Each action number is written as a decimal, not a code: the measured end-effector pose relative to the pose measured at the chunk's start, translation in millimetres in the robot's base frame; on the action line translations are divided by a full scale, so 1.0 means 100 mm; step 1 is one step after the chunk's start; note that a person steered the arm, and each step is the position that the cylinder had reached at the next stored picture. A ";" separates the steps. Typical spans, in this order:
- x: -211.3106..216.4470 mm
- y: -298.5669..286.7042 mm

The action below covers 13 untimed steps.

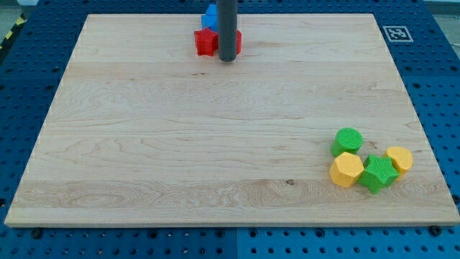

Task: Move the green circle towards the top side of the board

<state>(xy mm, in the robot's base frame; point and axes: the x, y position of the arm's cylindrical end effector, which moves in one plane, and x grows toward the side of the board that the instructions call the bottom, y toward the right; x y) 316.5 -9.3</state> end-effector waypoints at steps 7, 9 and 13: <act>2.74 3.11; 2.92 2.67; 2.61 2.21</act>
<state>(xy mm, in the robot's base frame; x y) 578.0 212.0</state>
